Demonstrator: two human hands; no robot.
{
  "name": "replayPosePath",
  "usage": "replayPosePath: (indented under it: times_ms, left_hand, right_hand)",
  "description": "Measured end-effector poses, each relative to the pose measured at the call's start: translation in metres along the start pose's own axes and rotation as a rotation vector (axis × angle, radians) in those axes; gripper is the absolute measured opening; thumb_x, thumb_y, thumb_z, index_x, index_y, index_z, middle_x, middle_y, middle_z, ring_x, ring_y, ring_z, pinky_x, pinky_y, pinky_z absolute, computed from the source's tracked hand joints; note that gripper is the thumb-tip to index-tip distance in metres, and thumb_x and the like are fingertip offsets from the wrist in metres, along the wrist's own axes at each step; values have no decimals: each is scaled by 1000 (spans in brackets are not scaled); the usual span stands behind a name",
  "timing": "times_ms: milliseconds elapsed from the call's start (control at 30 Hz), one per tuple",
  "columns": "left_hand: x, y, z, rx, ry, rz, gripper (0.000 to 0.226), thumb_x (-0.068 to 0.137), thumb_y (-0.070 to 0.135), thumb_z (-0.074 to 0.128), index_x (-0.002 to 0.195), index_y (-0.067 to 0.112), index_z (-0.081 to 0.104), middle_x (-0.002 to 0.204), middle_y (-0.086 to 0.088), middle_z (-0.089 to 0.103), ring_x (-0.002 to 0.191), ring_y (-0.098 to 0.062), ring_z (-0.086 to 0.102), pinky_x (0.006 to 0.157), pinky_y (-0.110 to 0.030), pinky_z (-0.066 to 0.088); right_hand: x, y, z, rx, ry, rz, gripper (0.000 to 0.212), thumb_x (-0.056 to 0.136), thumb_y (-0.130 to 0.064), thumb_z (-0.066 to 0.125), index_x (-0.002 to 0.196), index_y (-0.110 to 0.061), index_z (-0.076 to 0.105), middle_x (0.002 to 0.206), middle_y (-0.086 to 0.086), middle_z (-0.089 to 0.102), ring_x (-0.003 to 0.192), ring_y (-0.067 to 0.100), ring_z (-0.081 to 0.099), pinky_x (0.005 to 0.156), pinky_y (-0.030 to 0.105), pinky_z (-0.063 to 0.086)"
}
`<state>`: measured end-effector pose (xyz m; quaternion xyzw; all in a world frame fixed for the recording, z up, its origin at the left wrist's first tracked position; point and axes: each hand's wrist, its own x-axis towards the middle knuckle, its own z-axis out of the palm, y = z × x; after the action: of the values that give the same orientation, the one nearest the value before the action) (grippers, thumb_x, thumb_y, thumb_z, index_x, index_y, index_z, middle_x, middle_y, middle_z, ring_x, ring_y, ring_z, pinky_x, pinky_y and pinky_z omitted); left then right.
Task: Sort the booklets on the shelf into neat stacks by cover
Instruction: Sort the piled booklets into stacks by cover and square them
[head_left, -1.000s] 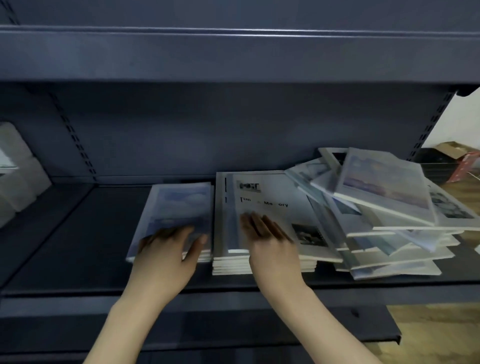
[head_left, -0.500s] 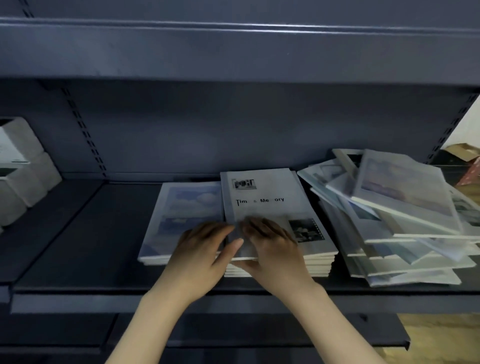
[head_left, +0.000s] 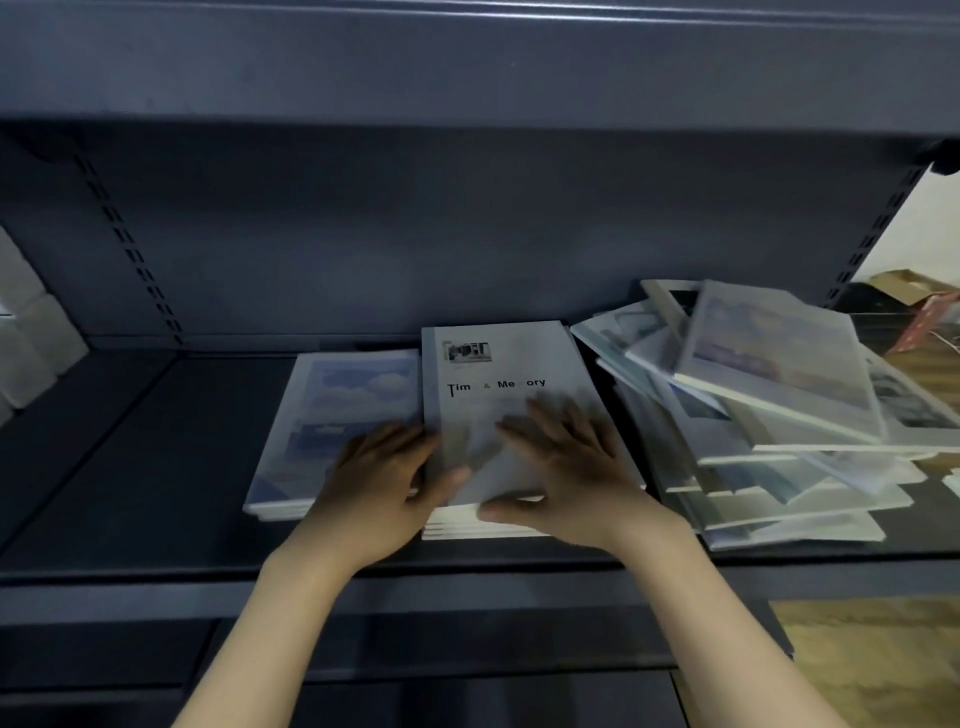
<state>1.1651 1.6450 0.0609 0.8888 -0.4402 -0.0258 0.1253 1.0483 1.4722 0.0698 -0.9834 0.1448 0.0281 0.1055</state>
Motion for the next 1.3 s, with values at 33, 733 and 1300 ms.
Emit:
replayPosePath:
  times_ms: [33,733,1300]
  left_hand:
    - [-1,0,0,9,-12,10,119,48,94,-10,143,33,28,150,13,26,139,-10,17,113,-33,12]
    - [0,7,-3,92,-20,-38,129,38,97,-8,143,33,27,150,15,25,140,-7,14,113,-29,10]
    - [37,120,-39,61,228,332,79,83,68,28,148,26,14,157,3,3,143,-18,6,110,-28,4]
  right_hand:
    - [-1,7,-1,3,-21,38,90,70,-80,43,144,-46,5,155,-11,-16,140,28,-24,110,58,-11]
    - [-13,21,6,84,61,76,104,56,-91,23,145,-39,8,156,-5,-8,142,28,-14,116,48,-1]
    - [-30,33,-7,158,142,-98,48,95,-44,40,136,-17,42,141,1,42,133,21,31,107,33,31]
